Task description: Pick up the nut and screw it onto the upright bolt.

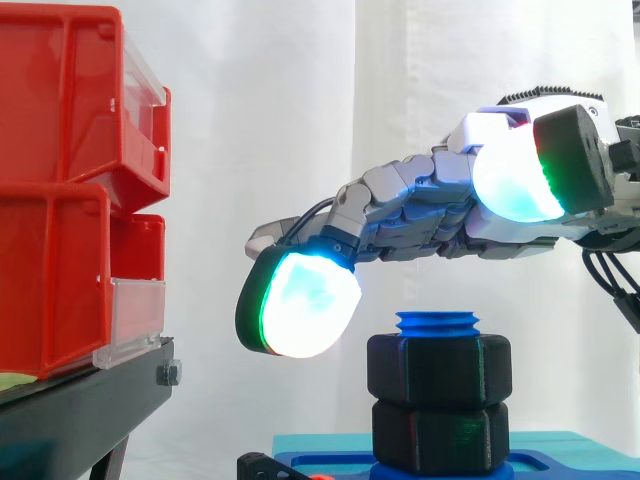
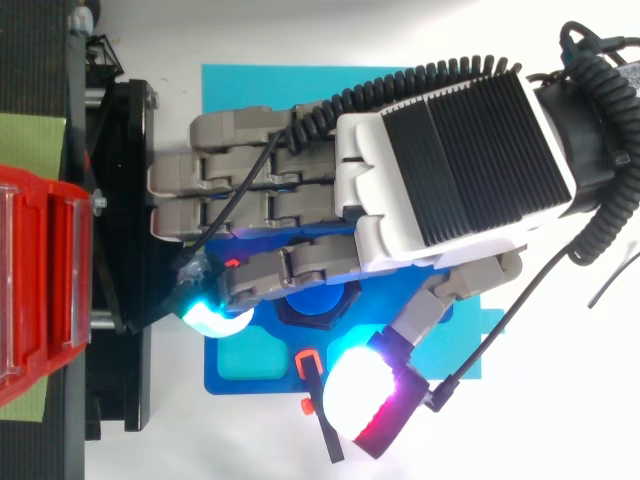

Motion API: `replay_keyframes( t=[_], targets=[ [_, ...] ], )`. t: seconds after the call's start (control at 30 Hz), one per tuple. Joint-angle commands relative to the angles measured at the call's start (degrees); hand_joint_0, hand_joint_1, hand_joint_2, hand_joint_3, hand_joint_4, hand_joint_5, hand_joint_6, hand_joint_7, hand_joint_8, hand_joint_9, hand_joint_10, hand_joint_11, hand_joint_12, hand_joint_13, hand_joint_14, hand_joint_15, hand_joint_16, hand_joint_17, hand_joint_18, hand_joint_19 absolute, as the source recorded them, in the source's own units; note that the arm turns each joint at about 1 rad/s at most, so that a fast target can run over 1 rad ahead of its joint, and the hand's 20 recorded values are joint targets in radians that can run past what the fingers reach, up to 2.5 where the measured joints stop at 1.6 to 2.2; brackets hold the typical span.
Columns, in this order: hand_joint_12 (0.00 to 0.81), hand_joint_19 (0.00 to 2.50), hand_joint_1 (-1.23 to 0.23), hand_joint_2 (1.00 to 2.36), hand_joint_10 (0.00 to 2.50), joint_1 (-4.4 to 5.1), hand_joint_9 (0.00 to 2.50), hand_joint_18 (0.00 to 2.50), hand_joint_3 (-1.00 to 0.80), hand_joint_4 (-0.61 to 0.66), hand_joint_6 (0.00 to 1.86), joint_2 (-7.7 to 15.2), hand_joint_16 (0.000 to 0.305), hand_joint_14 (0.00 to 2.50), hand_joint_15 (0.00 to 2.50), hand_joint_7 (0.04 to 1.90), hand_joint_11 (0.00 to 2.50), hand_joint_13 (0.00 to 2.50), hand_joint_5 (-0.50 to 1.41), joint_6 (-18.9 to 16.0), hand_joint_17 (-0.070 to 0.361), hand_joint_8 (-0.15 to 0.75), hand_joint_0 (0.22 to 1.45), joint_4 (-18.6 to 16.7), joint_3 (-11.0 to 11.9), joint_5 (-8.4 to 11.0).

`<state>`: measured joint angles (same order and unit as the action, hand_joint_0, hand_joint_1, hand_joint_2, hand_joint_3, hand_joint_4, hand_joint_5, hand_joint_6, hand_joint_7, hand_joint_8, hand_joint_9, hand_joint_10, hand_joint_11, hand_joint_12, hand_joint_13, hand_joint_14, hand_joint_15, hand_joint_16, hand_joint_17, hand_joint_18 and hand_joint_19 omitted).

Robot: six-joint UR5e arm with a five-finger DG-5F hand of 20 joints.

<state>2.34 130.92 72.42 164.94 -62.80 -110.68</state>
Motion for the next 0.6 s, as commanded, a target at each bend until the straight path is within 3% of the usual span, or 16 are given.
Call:
replay_keyframes(
  t=[0.0,0.03,0.1,0.2,0.57],
  targets=[
    [0.331,0.00,-0.11,1.00,0.00,-0.06,0.10,0.00,-0.50,0.17,0.50,0.04,0.051,0.00,0.00,0.70,0.00,0.00,-0.17,0.00,0.115,0.203,0.46,-0.14,-0.65,-0.06],
    [0.330,0.00,-0.11,1.00,0.00,-0.06,0.10,0.00,-0.50,0.17,0.50,-0.05,0.051,0.00,0.00,0.70,0.00,0.00,-0.17,-0.09,0.115,0.203,0.46,-1.11,-2.68,-0.06],
    [0.328,0.00,-0.11,1.00,0.00,-0.06,0.11,0.00,-0.50,0.17,0.50,0.04,0.051,0.00,0.00,0.71,0.00,0.00,-0.16,-0.88,0.114,0.206,0.46,-4.10,-3.56,0.03],
    [0.330,0.00,-0.11,1.00,0.00,-0.15,0.13,0.00,-0.50,0.17,0.50,-0.05,0.050,0.00,0.00,0.72,0.00,0.00,-0.16,-1.67,0.113,0.209,0.46,-5.59,-3.47,-0.06],
    [0.332,0.00,-0.12,1.00,0.00,-0.50,0.20,0.00,-0.50,0.22,0.50,-0.05,0.049,0.00,0.00,0.83,0.00,0.00,-0.14,-1.94,0.109,0.228,0.47,-5.59,-3.47,-0.24]
  ],
)
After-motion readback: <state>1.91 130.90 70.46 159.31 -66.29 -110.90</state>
